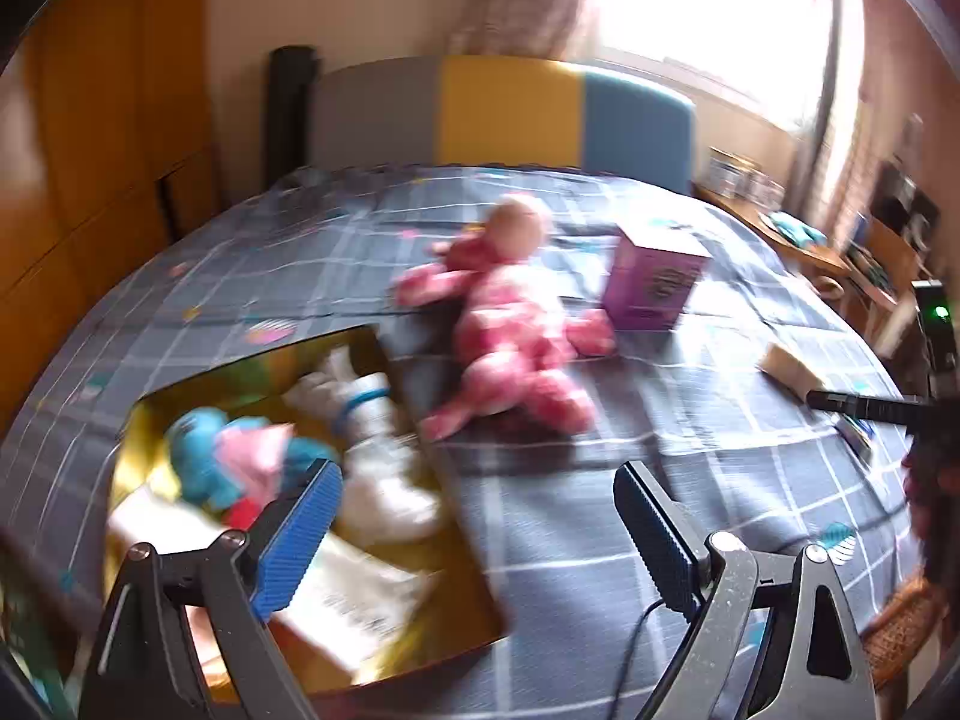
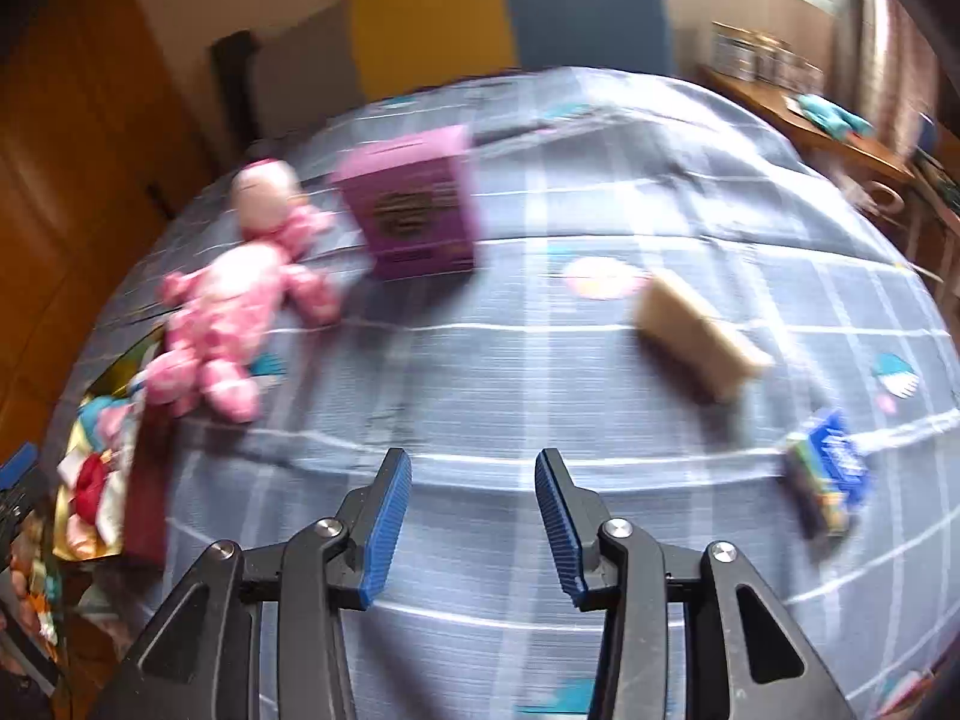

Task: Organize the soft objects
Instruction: 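Move both tools back toward the tissue pack and beige rolled cloth, then grasp the blue Tempo tissue pack with the right tool while the left tool grasps the beige roll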

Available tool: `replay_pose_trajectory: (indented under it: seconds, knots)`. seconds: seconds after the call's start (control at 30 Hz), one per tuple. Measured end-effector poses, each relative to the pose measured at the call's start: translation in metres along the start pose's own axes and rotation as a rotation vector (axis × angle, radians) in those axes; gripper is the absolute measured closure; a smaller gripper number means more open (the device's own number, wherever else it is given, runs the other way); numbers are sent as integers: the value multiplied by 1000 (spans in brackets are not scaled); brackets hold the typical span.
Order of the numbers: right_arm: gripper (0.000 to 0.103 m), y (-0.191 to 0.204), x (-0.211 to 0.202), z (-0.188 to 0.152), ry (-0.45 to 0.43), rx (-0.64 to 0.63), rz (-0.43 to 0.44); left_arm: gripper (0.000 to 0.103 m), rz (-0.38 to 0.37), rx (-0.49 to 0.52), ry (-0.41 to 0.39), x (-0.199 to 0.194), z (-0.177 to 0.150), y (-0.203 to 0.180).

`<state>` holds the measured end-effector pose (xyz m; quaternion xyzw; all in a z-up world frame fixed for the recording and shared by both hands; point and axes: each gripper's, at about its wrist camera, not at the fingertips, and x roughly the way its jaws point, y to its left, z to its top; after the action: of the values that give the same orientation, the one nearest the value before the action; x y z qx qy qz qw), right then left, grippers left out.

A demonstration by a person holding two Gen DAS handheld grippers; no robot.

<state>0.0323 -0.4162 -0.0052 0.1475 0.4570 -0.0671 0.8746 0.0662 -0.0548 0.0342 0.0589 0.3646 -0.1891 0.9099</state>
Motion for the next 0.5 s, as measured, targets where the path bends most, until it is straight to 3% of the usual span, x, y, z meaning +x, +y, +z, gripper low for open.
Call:
replay_pose_trajectory:
  seconds: [0.23,0.3,0.4,0.5]
  knots:
    - [56,-156,-1,10,97,197,-203,10,-151,126,71,41,30,-88]
    - [56,-188,2,9,121,272,-205,10,-209,131,110,55,39,-111]
    - [54,-208,9,10,155,254,-188,10,-266,139,166,73,47,-145]
    - [45,-206,23,14,213,180,-147,10,-307,153,207,90,53,-176]
